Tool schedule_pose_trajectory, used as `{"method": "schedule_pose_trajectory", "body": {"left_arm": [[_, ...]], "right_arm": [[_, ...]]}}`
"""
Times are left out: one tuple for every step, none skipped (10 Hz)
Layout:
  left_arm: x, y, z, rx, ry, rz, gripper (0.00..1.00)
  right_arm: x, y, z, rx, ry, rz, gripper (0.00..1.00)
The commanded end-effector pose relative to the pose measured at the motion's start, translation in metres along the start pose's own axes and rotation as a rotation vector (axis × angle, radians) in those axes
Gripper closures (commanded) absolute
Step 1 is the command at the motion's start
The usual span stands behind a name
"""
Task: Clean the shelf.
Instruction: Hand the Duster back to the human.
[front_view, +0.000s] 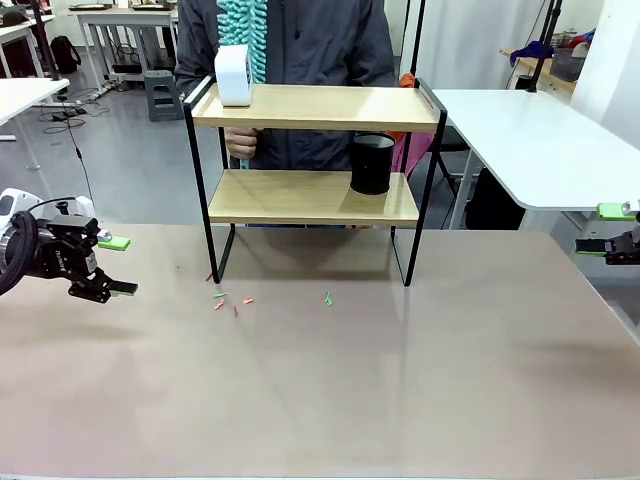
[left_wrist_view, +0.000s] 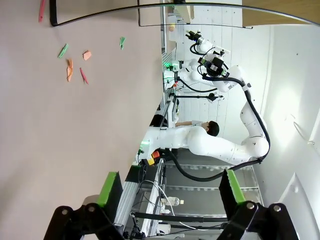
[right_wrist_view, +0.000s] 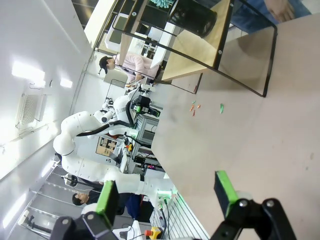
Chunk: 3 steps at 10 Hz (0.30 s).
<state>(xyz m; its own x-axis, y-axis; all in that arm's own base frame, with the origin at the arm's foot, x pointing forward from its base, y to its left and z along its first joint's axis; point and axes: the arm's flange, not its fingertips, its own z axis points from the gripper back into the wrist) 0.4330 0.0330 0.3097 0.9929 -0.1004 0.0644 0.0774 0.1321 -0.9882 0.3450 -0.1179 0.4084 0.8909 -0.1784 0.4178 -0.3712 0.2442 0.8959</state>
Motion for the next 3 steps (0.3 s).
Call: {"method": "schedule_pose_trajectory", "body": {"left_arm": [[-0.0051,-0.003,-0.0015,-0.001,-0.001,0.001,0.0],[-0.0051,-0.003,-0.0015,-0.001,-0.001,0.001,0.0],[-0.0051,-0.003,-0.0015,-0.001,-0.001,0.001,0.0]], "right_arm": [[-0.0009,0.003,0.0016,-0.002,0.007,0.001,0.0],[-0.0009,0.003,0.0016,-0.002,0.007,0.001,0.0],[-0.0009,0.003,0.0016,-0.002,0.007,0.001,0.0]]}}
